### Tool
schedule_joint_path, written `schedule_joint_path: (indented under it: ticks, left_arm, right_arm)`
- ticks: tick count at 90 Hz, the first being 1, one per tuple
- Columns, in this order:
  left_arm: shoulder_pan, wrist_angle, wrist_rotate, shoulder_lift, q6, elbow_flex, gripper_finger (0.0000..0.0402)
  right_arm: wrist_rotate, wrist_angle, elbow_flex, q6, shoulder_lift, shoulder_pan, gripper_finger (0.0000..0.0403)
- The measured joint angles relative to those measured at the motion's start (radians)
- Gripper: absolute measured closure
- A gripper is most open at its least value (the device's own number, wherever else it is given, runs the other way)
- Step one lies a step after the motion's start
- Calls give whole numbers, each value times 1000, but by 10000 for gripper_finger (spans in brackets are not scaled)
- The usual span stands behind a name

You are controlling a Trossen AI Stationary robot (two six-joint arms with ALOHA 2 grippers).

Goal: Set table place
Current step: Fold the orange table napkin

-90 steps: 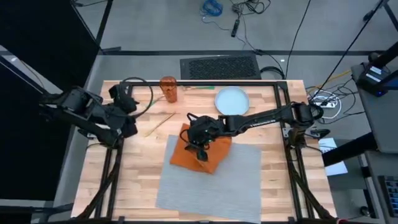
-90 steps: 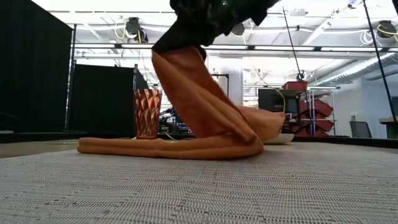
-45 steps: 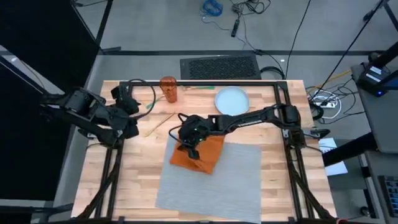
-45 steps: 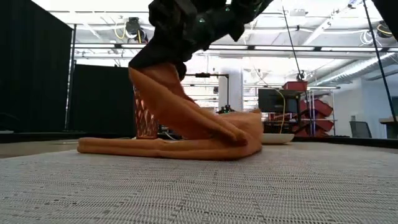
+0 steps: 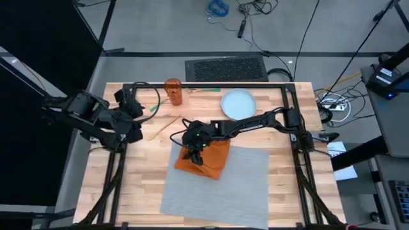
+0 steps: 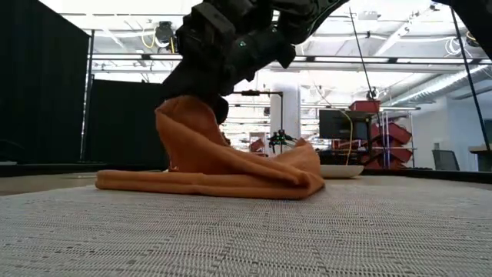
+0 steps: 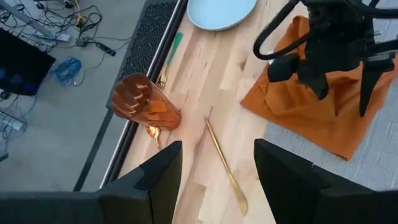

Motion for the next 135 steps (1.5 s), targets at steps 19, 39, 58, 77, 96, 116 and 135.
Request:
schedule_joint_path:
  ticks: [19, 39, 58, 77, 96, 116, 135]
  left_arm:
    - [0, 0, 8, 6, -3, 0, 217]
    - [0, 0, 22, 13, -2, 0, 217]
    - [0, 0, 24, 16, 0, -25, 217]
    - [0, -1, 52, 17, -9, -155, 217]
    - [0, 1, 32, 17, -32, -224, 217]
    - [0, 56, -3, 17, -3, -225, 217]
    - [0, 135, 0, 17, 47, -225, 217]
  right_arm:
    - [75, -125, 0, 21, 0, 0, 143]
    - [126, -186, -1, 34, -8, 9, 142]
    - [173, -281, -2, 0, -11, 74, 144]
    - [147, -233, -69, 1, -61, 125, 144]
    - [150, -226, -257, 75, -249, 155, 145]
    - [244, 10, -585, 274, -559, 220, 145]
    - [339, 303, -787, 483, -637, 268, 145]
